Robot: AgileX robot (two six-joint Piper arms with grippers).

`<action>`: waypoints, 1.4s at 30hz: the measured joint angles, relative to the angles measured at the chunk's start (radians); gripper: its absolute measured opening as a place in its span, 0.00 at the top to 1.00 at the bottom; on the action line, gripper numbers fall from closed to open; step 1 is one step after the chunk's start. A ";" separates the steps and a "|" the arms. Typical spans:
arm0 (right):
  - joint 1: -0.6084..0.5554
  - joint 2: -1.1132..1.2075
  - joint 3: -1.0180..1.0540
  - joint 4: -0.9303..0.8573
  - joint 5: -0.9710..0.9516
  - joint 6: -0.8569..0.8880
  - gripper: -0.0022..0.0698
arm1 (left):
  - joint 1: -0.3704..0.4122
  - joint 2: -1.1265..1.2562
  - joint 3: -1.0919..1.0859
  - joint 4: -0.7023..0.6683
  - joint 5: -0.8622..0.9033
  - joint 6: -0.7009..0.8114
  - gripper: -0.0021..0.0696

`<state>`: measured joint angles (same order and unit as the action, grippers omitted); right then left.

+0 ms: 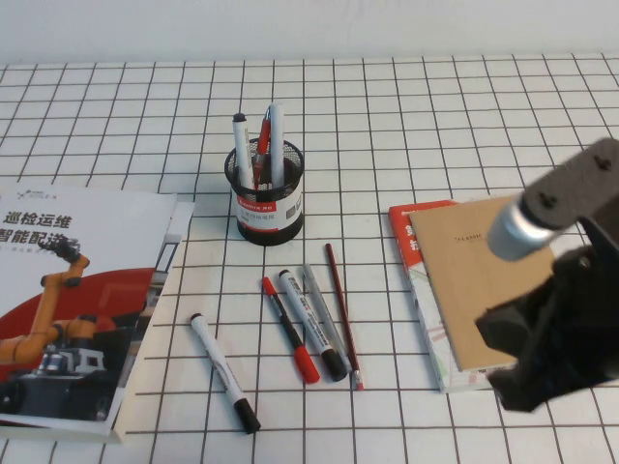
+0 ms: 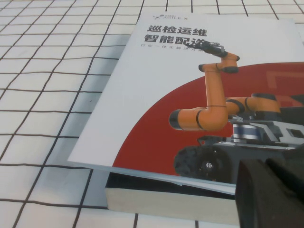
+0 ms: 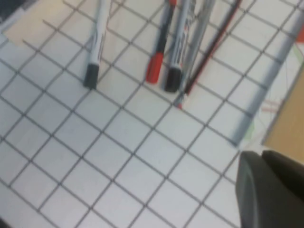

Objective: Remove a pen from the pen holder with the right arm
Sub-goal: 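Take a marker out of the pen holder and lay it on the table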

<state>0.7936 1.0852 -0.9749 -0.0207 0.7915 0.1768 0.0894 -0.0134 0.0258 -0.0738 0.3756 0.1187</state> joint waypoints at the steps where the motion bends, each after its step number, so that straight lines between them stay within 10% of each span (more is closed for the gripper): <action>1: 0.000 -0.025 0.019 -0.002 0.035 0.001 0.99 | 0.000 0.000 0.000 0.000 0.000 0.000 0.97; 17: -0.017 -0.245 0.317 -0.181 -0.018 0.161 0.99 | 0.000 0.000 0.000 0.000 0.000 0.000 0.97; 30: -0.626 -0.658 0.901 -0.248 -0.701 0.205 0.99 | 0.000 0.000 0.000 0.000 0.000 0.000 0.97; 42: -0.810 -1.043 0.999 -0.254 -0.657 0.211 0.99 | 0.000 0.000 0.000 0.000 0.000 0.000 0.97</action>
<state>-0.0162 0.0417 0.0238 -0.2743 0.1346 0.3878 0.0894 -0.0134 0.0258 -0.0738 0.3756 0.1187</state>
